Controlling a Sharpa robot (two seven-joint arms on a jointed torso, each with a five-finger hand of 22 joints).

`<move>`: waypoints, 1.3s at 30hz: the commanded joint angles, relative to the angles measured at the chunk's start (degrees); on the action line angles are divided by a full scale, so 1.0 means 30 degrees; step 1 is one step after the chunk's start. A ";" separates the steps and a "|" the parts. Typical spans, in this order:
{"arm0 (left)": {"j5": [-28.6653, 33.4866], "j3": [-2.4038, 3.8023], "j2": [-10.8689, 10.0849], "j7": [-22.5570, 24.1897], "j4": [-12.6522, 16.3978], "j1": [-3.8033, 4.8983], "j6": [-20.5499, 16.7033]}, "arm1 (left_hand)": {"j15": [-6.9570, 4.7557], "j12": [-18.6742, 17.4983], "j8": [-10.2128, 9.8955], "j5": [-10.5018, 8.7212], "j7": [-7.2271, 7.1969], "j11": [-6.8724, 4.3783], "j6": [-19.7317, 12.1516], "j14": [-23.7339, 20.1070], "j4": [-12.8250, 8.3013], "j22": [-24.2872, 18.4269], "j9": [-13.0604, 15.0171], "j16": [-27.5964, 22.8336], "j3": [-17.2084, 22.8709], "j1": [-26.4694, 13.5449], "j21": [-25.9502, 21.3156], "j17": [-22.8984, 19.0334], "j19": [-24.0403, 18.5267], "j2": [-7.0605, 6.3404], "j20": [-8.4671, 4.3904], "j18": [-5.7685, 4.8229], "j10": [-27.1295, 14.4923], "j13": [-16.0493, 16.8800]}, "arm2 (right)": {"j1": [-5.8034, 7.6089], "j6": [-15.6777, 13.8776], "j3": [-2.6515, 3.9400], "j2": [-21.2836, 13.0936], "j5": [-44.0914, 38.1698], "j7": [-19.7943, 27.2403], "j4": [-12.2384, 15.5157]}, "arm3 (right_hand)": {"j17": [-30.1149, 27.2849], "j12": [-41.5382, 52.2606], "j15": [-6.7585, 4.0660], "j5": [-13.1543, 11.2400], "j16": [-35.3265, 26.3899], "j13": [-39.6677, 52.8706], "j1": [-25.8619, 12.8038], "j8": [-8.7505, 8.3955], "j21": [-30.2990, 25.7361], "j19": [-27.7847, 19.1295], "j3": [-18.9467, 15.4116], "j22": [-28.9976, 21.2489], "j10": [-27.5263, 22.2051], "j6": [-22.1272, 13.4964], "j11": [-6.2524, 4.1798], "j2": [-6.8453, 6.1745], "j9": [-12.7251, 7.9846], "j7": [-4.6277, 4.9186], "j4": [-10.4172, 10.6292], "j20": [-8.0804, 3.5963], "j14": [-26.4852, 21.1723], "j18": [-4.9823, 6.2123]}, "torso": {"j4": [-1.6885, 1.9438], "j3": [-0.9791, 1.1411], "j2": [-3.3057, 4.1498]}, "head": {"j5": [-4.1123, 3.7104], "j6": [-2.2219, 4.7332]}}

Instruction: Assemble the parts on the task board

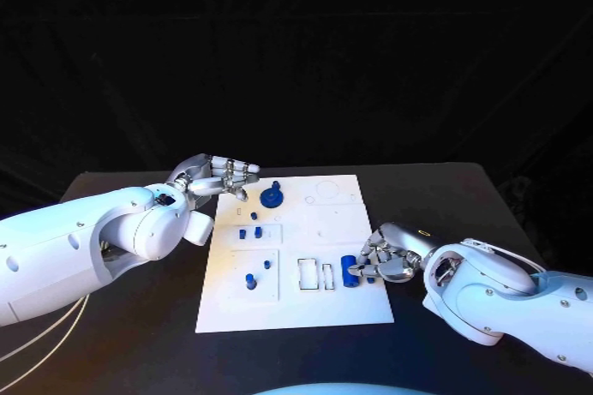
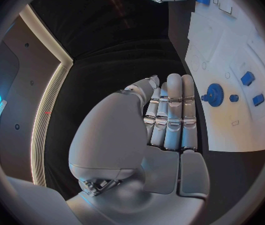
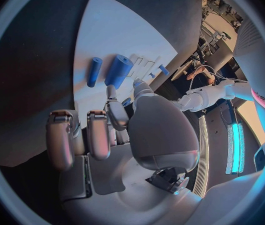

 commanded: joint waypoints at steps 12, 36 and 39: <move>0.0818 0.0012 -0.0029 0.0111 0.0075 0.0012 0.0825 | 0.0049 0.0089 -0.0010 0.0019 0.0025 -0.0016 -0.0122 -0.0030 0.0067 -0.0037 -0.0028 0.0084 -0.0094 -0.0163 -0.0093 -0.0031 0.0014 0.0001 0.0100 0.0089 -0.0148 0.0003 | -0.0674 0.0193 -0.0005 0.0935 -0.1636 -0.1156 -0.0618 | 0.0583 -0.0160 -0.0080 0.0049 0.0068 0.0000 -0.0013 0.0135 -0.0006 0.1252 -0.0332 0.4507 -0.0168 -0.0050 0.0012 0.0285 0.0155 -0.0088 -0.0010 -0.0040 0.1181 -0.0184 | -0.0011 0.0010 -0.0005 | 0.0206 -0.0099; 0.2338 0.0012 0.0028 -0.0392 -0.0158 0.0013 0.1667 | 0.0072 0.0116 -0.0010 0.0020 0.0035 0.0002 -0.0184 -0.0081 0.0141 -0.0082 -0.0039 0.0083 -0.0155 -0.0271 -0.0167 -0.0064 -0.0010 -0.0009 0.0128 0.0088 -0.0236 -0.0002 | -0.0959 0.1038 0.0000 0.2316 -0.2028 -0.1927 -0.2023 | 0.0429 -0.0396 -0.0084 0.0448 -0.0027 0.0019 -0.0299 0.0150 -0.0353 0.1099 -0.1158 0.4417 -0.0307 -0.0151 0.0019 0.0379 0.0507 -0.0091 0.0023 -0.0048 0.1138 -0.0110 | -0.0041 -0.0020 -0.0015 | 0.0211 -0.0055; 0.2346 0.0012 0.0032 -0.0419 -0.0159 0.0014 0.1695 | 0.0072 0.0116 -0.0010 0.0020 0.0035 0.0002 -0.0184 -0.0081 0.0141 -0.0082 -0.0039 0.0083 -0.0155 -0.0271 -0.0167 -0.0064 -0.0010 -0.0009 0.0128 0.0088 -0.0236 -0.0002 | -0.0959 0.1386 0.0001 0.2377 -0.2091 -0.1979 -0.2173 | 0.0411 -0.0500 -0.0075 0.0511 -0.0040 -0.0043 -0.0338 0.0136 -0.0450 0.1056 -0.1328 0.4390 -0.0377 -0.0201 0.0029 0.0297 0.0559 -0.0076 0.0014 -0.0041 0.1132 -0.0090 | -0.0029 -0.0016 -0.0020 | 0.0195 -0.0037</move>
